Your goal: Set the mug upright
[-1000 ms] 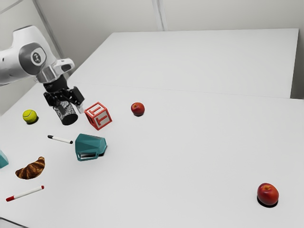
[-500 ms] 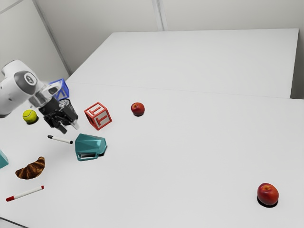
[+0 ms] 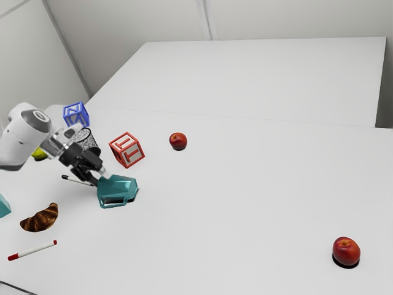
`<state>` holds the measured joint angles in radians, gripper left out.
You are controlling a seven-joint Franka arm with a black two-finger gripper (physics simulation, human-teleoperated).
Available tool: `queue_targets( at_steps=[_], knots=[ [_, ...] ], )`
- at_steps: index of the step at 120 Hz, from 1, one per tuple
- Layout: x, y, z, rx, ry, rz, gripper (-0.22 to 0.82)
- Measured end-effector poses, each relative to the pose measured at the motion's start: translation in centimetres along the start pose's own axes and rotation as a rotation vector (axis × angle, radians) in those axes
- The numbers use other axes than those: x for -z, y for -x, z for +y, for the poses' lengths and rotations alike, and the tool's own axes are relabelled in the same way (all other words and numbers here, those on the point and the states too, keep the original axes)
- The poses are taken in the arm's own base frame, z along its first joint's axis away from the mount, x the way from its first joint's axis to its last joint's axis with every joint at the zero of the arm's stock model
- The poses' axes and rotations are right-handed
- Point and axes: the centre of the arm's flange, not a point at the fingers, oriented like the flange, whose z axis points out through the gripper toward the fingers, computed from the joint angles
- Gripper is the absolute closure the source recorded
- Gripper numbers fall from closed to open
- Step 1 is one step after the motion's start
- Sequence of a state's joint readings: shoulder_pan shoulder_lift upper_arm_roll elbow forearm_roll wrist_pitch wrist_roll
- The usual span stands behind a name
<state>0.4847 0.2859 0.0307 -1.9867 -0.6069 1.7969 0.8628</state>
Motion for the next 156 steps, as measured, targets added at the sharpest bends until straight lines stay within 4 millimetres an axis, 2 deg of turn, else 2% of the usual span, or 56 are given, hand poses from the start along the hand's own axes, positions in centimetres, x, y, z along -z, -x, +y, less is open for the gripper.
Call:
queue_targets(
  at_steps=[12, 46, 64, 76, 95, 109, 125, 140, 156],
  knots=[
    [-0.7, 0.3, -0.5, -0.016, 0.045, -0.007, 0.06],
    [-0.7, 0.2, 0.1, -0.077, 0.121, 0.015, 0.43],
    [-0.7, -0.3, 1.2, -0.123, 0.139, 0.013, 0.62],
    [-0.9, -0.6, 1.9, -0.15, 0.146, 0.01, 0.69],
    [-0.8, -0.8, 2.5, -0.18, 0.144, 0.011, 0.74],
    [-0.2, -1.3, 4.2, -0.225, 0.114, 0.016, 0.76],
    [0.0, -2.2, 8.1, -0.309, 0.047, 0.01, 0.77],
    [-1.6, -3.4, 12.0, -0.398, -0.062, -0.034, 0.78],
    [-3.2, -3.9, 14.6, -0.461, -0.207, -0.084, 0.78]
  ],
)
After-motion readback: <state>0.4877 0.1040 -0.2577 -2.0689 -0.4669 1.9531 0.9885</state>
